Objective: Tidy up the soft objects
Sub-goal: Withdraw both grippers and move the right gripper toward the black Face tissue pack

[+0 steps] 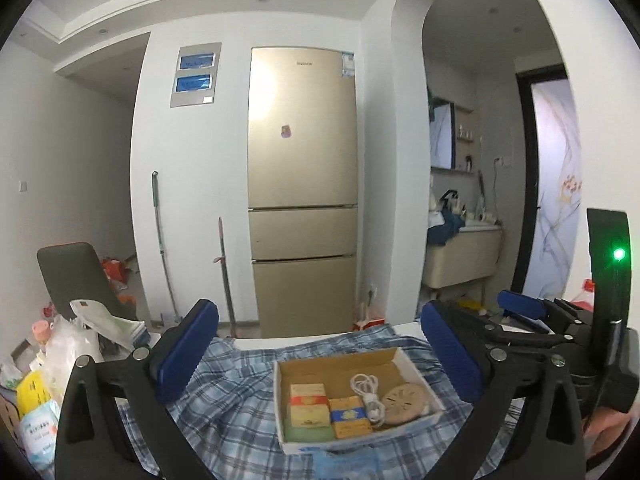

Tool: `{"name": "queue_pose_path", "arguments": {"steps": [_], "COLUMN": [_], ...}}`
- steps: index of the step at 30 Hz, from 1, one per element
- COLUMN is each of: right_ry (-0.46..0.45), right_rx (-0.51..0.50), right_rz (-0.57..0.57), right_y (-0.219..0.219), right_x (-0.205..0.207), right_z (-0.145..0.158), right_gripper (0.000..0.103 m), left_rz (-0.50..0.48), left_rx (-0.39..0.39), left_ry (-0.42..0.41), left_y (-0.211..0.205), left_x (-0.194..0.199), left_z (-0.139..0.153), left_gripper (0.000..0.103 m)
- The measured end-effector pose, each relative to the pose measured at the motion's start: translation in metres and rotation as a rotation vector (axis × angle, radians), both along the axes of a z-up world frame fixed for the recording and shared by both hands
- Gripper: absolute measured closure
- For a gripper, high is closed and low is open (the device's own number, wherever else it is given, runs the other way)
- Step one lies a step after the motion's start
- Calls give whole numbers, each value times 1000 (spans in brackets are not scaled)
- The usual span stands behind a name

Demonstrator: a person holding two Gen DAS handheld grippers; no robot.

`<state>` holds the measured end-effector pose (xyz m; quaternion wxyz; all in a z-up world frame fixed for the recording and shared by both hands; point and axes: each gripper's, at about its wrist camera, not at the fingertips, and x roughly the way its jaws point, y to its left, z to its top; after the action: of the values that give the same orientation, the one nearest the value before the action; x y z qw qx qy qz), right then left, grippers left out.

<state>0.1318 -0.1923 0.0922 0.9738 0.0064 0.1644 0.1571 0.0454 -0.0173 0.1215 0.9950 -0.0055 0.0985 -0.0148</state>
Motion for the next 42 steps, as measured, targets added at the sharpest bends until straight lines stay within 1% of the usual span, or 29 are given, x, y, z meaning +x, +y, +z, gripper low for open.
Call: {"name": "queue_pose_path", "arguments": {"steps": [2, 5, 7, 9, 13, 16, 18, 21, 23, 24, 26, 30, 33, 42], "right_ry": [-41, -63, -71, -72, -81, -57, -40, -2, 33, 52, 88, 130, 145, 159], "right_rx": [-13, -7, 4, 12, -10, -44, -68, -88, -103, -109, -112, -125, -133, -138], "right_rz": [-14, -8, -3, 21, 41, 76, 90, 101, 105, 102, 102, 93, 89, 92], "right_y": [-4, -9, -16, -18, -18, -11, -7, -6, -3, -3, -4, -3, -3, -2], "right_x": [-14, -28, -35, -40, -49, -51, -50, -47, -43, -40, -36, -29, -27, -27], "right_z": [-4, -10, -17, -24, -45, -64, -78, -98, -109, -113, -119, -125, -127, -126], "right_gripper": [13, 10, 8, 8, 8, 7, 7, 7, 7, 7, 7, 7, 7, 7], "left_rz": [-19, -24, -14, -18, 1, -35, -16, -14, 6, 20, 16, 9, 7, 11], "left_rx": [3, 8, 6, -17, -15, -14, 3, -4, 1, 9, 29, 42, 39, 35], "left_ry": [-7, -11, 4, 20, 11, 7, 14, 42, 29, 38, 72, 78, 102, 96], "left_y": [-1, -4, -4, -2, 3, 8, 15, 23, 25, 23, 19, 16, 16, 18], "left_x": [-13, -29, -35, -41, -45, -46, -44, -38, -39, -37, -29, -29, -26, -26], "left_z": [-3, -14, -23, -37, -58, -76, -88, -107, -121, -127, -131, -133, -133, -132], "left_gripper": [0, 0, 0, 0, 0, 0, 0, 0, 0, 0, 0, 0, 0, 0]}}
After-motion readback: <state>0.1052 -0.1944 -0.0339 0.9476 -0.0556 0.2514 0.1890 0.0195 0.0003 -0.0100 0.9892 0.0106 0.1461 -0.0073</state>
